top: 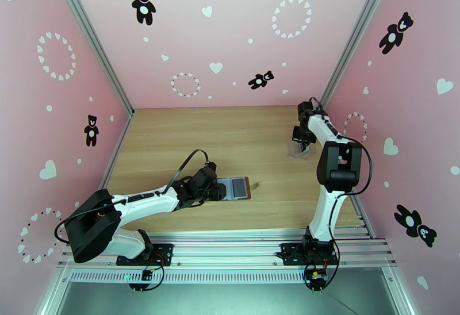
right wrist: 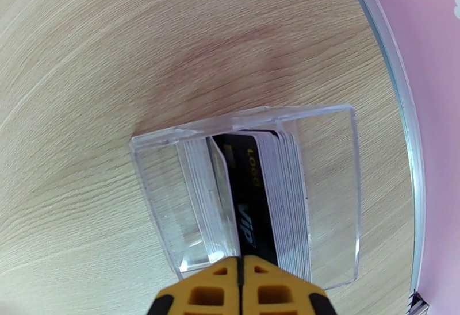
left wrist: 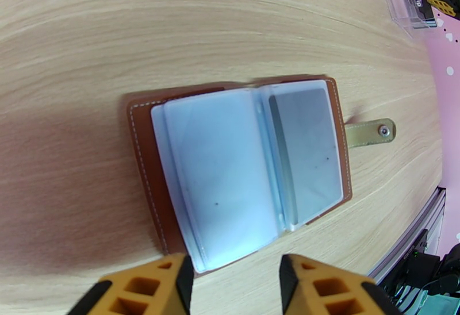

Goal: Put the credit cards into the card holder

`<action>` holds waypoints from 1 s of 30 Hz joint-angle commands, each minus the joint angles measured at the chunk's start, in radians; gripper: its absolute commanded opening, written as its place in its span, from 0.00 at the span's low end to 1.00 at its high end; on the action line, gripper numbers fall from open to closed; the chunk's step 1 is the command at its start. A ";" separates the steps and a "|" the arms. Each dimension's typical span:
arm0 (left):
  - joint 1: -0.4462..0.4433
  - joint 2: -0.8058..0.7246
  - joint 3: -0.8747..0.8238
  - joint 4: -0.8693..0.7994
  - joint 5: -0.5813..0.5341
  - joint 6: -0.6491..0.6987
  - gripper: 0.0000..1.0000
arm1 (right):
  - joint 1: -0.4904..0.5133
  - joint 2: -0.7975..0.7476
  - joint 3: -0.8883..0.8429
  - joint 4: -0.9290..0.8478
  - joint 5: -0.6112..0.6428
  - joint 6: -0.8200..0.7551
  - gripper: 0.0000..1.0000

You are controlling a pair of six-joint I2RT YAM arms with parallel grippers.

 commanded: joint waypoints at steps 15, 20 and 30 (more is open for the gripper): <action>0.005 0.018 0.005 0.004 0.001 -0.006 0.46 | -0.007 0.063 0.035 -0.031 -0.065 -0.015 0.22; 0.005 0.028 0.011 0.007 0.005 -0.005 0.46 | -0.009 0.079 0.039 -0.027 -0.063 -0.014 0.20; 0.006 0.013 0.005 0.004 0.001 -0.005 0.45 | -0.008 -0.019 -0.025 0.023 -0.027 0.011 0.04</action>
